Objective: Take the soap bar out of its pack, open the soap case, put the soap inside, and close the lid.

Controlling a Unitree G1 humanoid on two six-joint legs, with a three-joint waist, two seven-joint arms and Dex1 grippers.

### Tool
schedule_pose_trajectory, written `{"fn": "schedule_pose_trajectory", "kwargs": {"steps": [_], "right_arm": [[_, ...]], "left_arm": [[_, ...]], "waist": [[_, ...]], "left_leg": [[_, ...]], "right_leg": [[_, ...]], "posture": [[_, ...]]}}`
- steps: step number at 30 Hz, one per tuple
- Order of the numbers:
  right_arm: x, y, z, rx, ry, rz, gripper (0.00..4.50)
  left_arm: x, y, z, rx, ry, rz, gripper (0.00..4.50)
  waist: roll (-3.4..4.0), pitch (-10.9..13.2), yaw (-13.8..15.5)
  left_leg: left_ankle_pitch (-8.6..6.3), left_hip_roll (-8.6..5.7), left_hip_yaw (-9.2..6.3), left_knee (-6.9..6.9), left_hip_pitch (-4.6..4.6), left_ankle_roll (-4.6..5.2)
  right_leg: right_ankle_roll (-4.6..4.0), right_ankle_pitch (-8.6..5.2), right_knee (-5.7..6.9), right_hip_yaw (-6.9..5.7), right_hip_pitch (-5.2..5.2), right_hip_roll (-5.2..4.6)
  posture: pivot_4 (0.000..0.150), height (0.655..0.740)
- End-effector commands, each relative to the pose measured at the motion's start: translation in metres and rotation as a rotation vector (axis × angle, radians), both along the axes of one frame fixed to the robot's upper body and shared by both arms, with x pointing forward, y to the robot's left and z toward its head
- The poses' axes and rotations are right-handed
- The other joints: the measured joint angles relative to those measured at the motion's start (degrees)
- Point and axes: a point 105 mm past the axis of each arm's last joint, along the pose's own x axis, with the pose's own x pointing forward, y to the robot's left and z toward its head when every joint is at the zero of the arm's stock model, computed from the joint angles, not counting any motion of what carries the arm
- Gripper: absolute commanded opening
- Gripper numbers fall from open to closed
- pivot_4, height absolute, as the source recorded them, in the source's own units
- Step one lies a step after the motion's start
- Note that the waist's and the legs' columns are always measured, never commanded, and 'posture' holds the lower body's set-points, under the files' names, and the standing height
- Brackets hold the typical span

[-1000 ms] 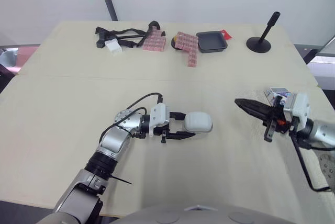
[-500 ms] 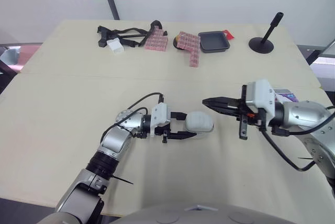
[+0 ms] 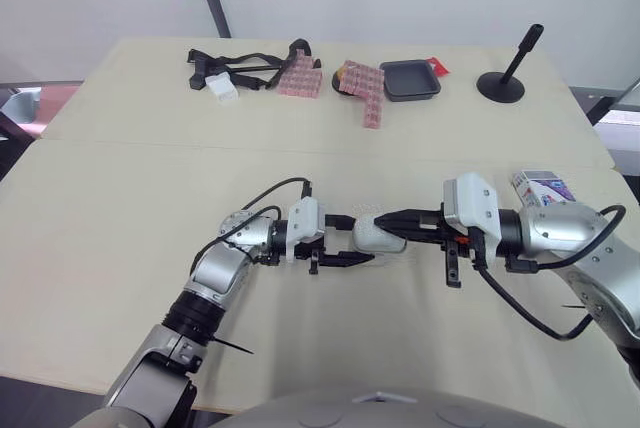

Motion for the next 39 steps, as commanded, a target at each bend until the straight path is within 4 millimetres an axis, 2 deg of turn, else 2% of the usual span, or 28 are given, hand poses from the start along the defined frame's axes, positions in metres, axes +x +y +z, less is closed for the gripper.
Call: {"fn": "schedule_pose_trajectory", "kwargs": {"steps": [1, 5, 9, 25, 31, 35, 39], "right_arm": [[-0.003, 0.0, 0.003, -0.02, -0.024, -0.007, 0.03], [0.006, -0.001, -0.007, -0.06, 0.005, -0.037, 0.03], [0.012, 0.0, -0.009, -0.039, 0.043, -0.072, 0.03], [0.013, -0.008, -0.033, -0.109, 0.166, -0.152, 0.03], [0.01, -0.01, -0.045, -0.151, 0.211, -0.165, 0.03], [0.01, -0.008, -0.046, -0.151, 0.213, -0.167, 0.03], [0.018, -0.005, -0.035, -0.092, 0.165, -0.177, 0.03]], "left_arm": [[-0.001, 0.003, 0.007, -0.015, -0.025, 0.006, 1.87], [-0.001, 0.004, 0.008, -0.015, -0.026, 0.008, 1.87], [-0.001, 0.004, 0.009, -0.013, -0.027, 0.011, 1.87], [0.001, 0.005, 0.011, -0.017, -0.032, 0.018, 1.87], [0.001, 0.005, 0.012, -0.019, -0.033, 0.018, 1.87], [0.001, 0.005, 0.012, -0.021, -0.035, 0.02, 1.87], [0.002, 0.005, 0.012, -0.021, -0.036, 0.021, 1.87]], "waist": [[0.0, 0.0, 0.0], [0.0, 0.0, -0.2], [0.0, 0.0, -0.3], [-0.06, -0.1, -0.7], [-0.07, -0.1, -0.9], [-0.1, -0.1, -0.9], [-0.14, -0.1, -1.0]], "left_leg": [[0.0, 0.0, 0.0, 0.0, 0.01, 0.0], [0.02, 0.01, 0.0, 0.0, 0.05, -0.03], [0.03, 0.01, 0.0, 0.0, 0.08, -0.05], [0.05, 0.02, 0.0, -0.06, 0.35, -0.09], [0.04, 0.03, 0.0, -0.23, 0.81, -0.11], [0.04, 0.03, 0.0, -0.29, 0.92, -0.1], [0.04, 0.03, 0.0, -0.29, 0.94, -0.1]], "right_leg": [[0.0, 0.0, 0.01, 0.0, 0.0, 0.0], [0.0, 0.0, 0.03, 0.01, 0.0, 0.0], [0.0, 0.0, 0.05, 0.02, 0.01, 0.01], [-0.01, 0.0, 0.04, 0.02, 0.29, 0.01], [-0.01, -0.01, -0.16, 0.01, 0.77, 0.0], [-0.02, -0.01, -0.22, 0.01, 0.89, 0.0], [-0.02, -0.01, -0.23, 0.01, 0.91, 0.0]], "posture": [[0.15, 0.74], [0.15, 0.74], [0.15, 0.74], [0.15, 0.74], [0.15, 0.74], [0.15, 0.74], [0.15, 0.74]]}}
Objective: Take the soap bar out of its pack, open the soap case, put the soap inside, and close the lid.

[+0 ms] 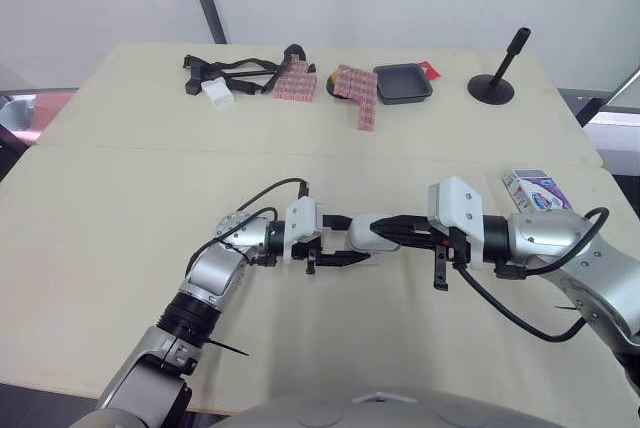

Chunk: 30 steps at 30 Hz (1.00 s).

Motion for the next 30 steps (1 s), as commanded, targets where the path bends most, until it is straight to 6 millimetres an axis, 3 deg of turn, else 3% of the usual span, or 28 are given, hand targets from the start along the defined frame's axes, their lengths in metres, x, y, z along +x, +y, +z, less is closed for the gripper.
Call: {"fn": "schedule_pose_trajectory", "kwargs": {"steps": [1, 4, 5, 10, 18, 24, 30], "right_arm": [[0.012, -0.011, -0.019, -0.028, 0.082, -0.1, 0.03], [0.016, -0.014, -0.004, 0.039, 0.029, -0.104, 0.03], [0.018, -0.018, 0.002, 0.064, 0.001, -0.122, 0.28], [0.012, -0.039, 0.018, 0.135, -0.12, -0.094, 1.83], [-0.005, -0.058, -0.002, 0.143, -0.152, -0.045, 4.47], [-0.022, -0.064, -0.044, 0.101, -0.104, -0.001, 4.47], [-0.025, -0.067, -0.055, 0.069, -0.119, 0.02, 4.47]], "left_arm": [[0.0, 0.001, 0.015, -0.043, -0.054, -0.01, 1.87], [0.0, 0.002, 0.015, -0.042, -0.053, -0.009, 1.87], [0.0, 0.002, 0.016, -0.045, -0.049, -0.003, 1.87], [0.002, 0.004, 0.017, -0.049, -0.037, 0.003, 1.87], [0.002, 0.004, 0.018, -0.064, 0.012, 0.008, 1.87], [0.001, 0.008, 0.016, -0.05, 0.032, 0.009, 1.87], [0.001, 0.009, 0.016, -0.045, 0.109, 0.016, 1.87]], "waist": [[0.0, 0.0, 0.0], [0.0, 0.0, 0.0], [-0.01, 0.0, 0.0], [-0.02, 0.0, 0.3], [-0.02, 0.0, 0.4], [-0.03, 0.0, 0.2], [-0.03, 0.0, -0.1]], "left_leg": [[0.0, 0.0, 0.0, 0.0, 0.0, 0.0], [0.0, 0.0, 0.0, -0.01, -0.02, 0.0], [0.0, 0.0, 0.0, -0.01, -0.03, 0.0], [-0.01, -0.02, 0.0, -0.06, -0.33, 0.01], [-0.05, -0.02, -0.05, 0.18, -1.02, 0.08], [-0.04, -0.01, -0.06, 0.22, -1.0, 0.11], [-0.07, -0.02, -0.06, 0.25, -0.99, 0.21]], "right_leg": [[0.0, 0.0, 0.0, 0.0, 0.0, 0.0], [0.0, 0.0, 0.0, 0.0, -0.01, 0.0], [0.0, 0.0, -0.01, 0.0, -0.02, -0.01], [0.0, 0.0, -0.15, -0.04, -0.23, -0.02], [0.01, 0.01, -0.05, -0.14, -0.84, -0.04], [0.0, 0.0, 0.03, -0.16, -0.87, -0.06], [0.0, 0.0, 0.12, -0.15, -0.9, -0.07]], "posture": [[0.15, 0.74], [0.15, 0.74], [0.15, 0.74], [0.15, 0.74], [0.15, 0.74], [0.15, 0.74], [0.15, 0.74]]}}
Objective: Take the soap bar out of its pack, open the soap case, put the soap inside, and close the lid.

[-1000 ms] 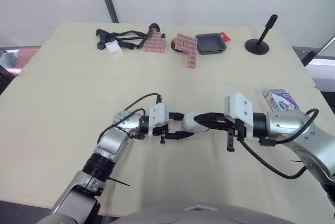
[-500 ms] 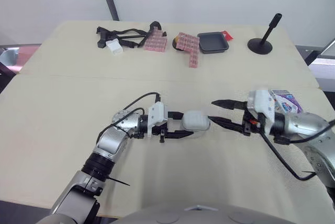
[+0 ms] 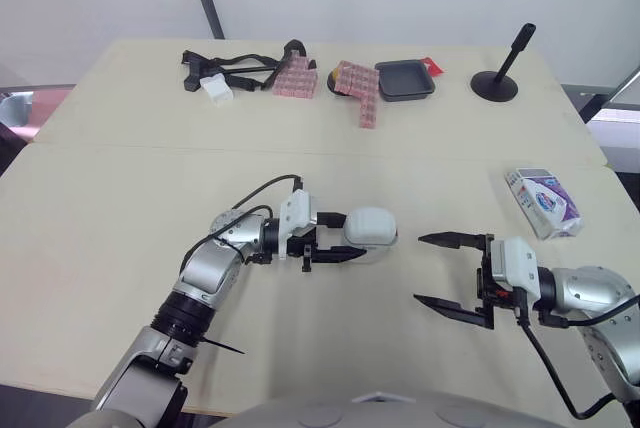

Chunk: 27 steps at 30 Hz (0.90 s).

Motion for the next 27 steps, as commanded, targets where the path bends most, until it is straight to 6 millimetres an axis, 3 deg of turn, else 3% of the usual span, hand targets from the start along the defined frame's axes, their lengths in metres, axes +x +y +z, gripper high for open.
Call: {"fn": "schedule_pose_trajectory", "kwargs": {"steps": [1, 4, 6, 8, 24, 25, 27], "right_arm": [[-0.001, -0.001, 0.004, -0.008, -0.046, 0.015, 4.47], [0.0, -0.001, 0.005, -0.003, -0.051, 0.008, 4.47], [0.003, -0.001, 0.011, -0.006, -0.07, -0.005, 4.47], [0.004, 0.0, 0.013, -0.008, -0.077, -0.009, 4.47], [0.004, 0.0, 0.013, -0.009, -0.075, -0.012, 4.47], [0.005, 0.003, 0.016, -0.003, -0.069, -0.004, 4.47], [0.006, 0.009, 0.02, 0.006, -0.061, 0.007, 4.47]], "left_arm": [[-0.001, 0.003, 0.012, -0.034, 0.005, 0.004, 1.87], [-0.002, 0.003, 0.011, -0.028, 0.03, -0.002, 1.87], [-0.004, 0.009, 0.007, 0.014, 0.279, 0.003, 1.87], [-0.007, 0.012, 0.006, 0.041, 0.39, 0.004, 1.87], [-0.009, 0.012, 0.011, 0.056, 0.436, 0.018, 1.87], [0.0, 0.019, -0.004, 0.102, 0.733, 0.1, 1.87], [-0.006, 0.025, -0.016, 0.179, 1.095, 0.138, 1.87]], "waist": [[0.0, 0.0, 0.0], [0.0, 0.0, 0.1], [0.0, 0.0, 0.0], [0.01, 0.0, -0.1], [0.01, 0.0, 0.1], [0.01, 0.0, 0.2], [0.01, 0.0, 0.3]], "left_leg": [[-0.02, 0.0, 0.0, 0.0, 0.01, 0.06], [-0.08, 0.0, 0.0, 0.02, 0.01, 0.19], [-0.08, 0.0, 0.0, 0.02, 0.01, 0.19], [-0.08, 0.0, 0.0, 0.01, 0.04, 0.18], [0.05, -0.04, 0.0, 0.0, 0.0, -0.04], [0.05, -0.04, 0.0, 0.0, 0.0, -0.04], [0.06, -0.06, 0.0, 0.03, 0.02, -0.07]], "right_leg": [[0.0, 0.0, 0.02, 0.0, 0.0, 0.0], [0.0, 0.0, 0.02, 0.0, 0.0, -0.01], [0.0, 0.0, 0.05, 0.0, 0.0, -0.01], [-0.01, -0.01, 0.1, 0.0, -0.02, 0.0], [0.0, 0.0, 0.0, 0.02, -0.01, -0.01], [0.0, 0.0, 0.0, 0.01, -0.01, -0.01], [0.0, 0.0, 0.06, 0.0, 0.01, -0.02]], "posture": [[0.15, 0.74], [0.15, 0.74], [0.15, 0.74], [0.15, 0.74], [0.15, 0.74], [0.15, 0.74], [0.15, 0.74]]}}
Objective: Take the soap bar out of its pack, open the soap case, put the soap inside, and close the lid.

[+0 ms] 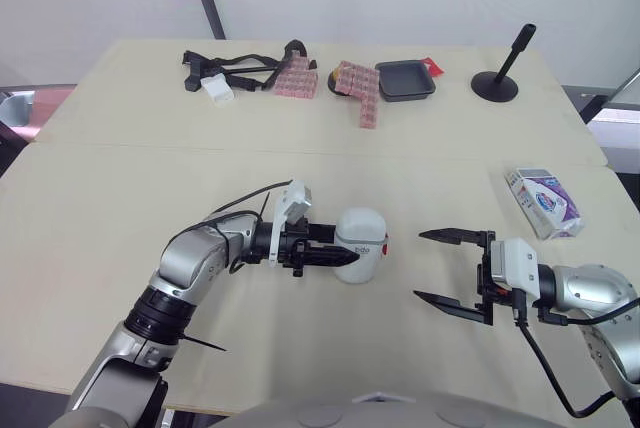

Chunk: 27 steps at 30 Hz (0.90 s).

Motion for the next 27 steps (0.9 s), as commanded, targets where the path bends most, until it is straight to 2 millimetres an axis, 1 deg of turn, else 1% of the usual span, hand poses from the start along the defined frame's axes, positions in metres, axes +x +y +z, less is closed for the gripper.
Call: {"fn": "schedule_pose_trajectory", "kwargs": {"steps": [1, 4, 9, 13, 16, 19, 25, 27], "right_arm": [[0.0, 0.01, 0.017, 0.014, -0.035, 0.037, 4.47], [0.0, 0.011, 0.017, 0.015, -0.03, 0.038, 4.47], [0.001, 0.009, 0.016, 0.012, -0.026, 0.036, 4.47], [0.001, 0.008, 0.015, 0.004, -0.023, 0.034, 4.47], [0.001, 0.008, 0.014, 0.004, -0.022, 0.033, 4.47], [0.002, 0.009, 0.013, 0.009, -0.022, 0.031, 4.47], [0.002, 0.01, 0.013, 0.01, -0.022, 0.027, 4.47], [0.003, 0.01, 0.012, 0.01, -0.023, 0.025, 4.5]], "left_arm": [[-0.005, 0.014, -0.013, 0.119, 0.503, 0.057, 1.87], [-0.005, 0.013, -0.009, 0.124, 0.543, 0.073, 1.87], [-0.004, 0.012, -0.007, 0.117, 0.558, 0.087, 1.87], [-0.005, 0.015, -0.016, 0.188, 0.579, 0.097, 1.87], [-0.002, 0.016, -0.021, 0.208, 0.604, 0.125, 1.87], [0.002, 0.017, -0.021, 0.212, 0.625, 0.134, 1.87], [0.001, 0.019, -0.024, 0.258, 0.623, 0.131, 1.87], [0.002, 0.019, -0.023, 0.256, 0.619, 0.136, 2.9]], "waist": [[0.0, 0.0, -0.1], [0.0, 0.0, -0.4], [-0.01, 0.0, 0.2], [-0.01, 0.0, 0.3], [-0.01, 0.0, 0.2], [-0.01, 0.0, 0.2], [-0.01, 0.0, 0.1], [-0.01, 0.0, 0.0]], "left_leg": [[0.01, -0.01, -0.01, 0.07, 0.01, 0.0], [0.02, -0.04, 0.0, -0.02, 0.07, -0.03], [0.0, -0.1, -0.07, -0.06, -0.11, -0.03], [0.0, -0.11, -0.11, -0.06, -0.11, -0.04], [0.0, -0.1, -0.12, -0.06, -0.06, -0.06], [-0.01, -0.1, -0.15, -0.06, 0.01, -0.06], [-0.01, -0.08, -0.2, -0.16, 0.19, -0.07], [-0.02, -0.08, -0.2, -0.22, 0.24, -0.08]], "right_leg": [[0.0, 0.0, 0.09, -0.01, -0.03, -0.02], [-0.01, -0.01, 0.0, 0.04, 0.03, 0.01], [0.01, 0.01, -0.3, -0.03, 0.08, 0.04], [0.01, 0.01, -0.35, -0.13, 0.14, 0.03], [0.01, 0.01, -0.35, -0.16, 0.2, 0.04], [0.02, 0.01, -0.44, -0.2, 0.35, 0.03], [0.02, 0.01, -0.62, -0.27, 0.61, 0.02], [0.02, 0.01, -0.68, -0.28, 0.67, 0.02]], "posture": [[0.15, 0.74], [0.15, 0.74], [0.15, 0.74], [0.15, 0.74], [0.15, 0.74], [0.15, 0.74], [0.15, 0.74], [0.15, 0.74]]}}
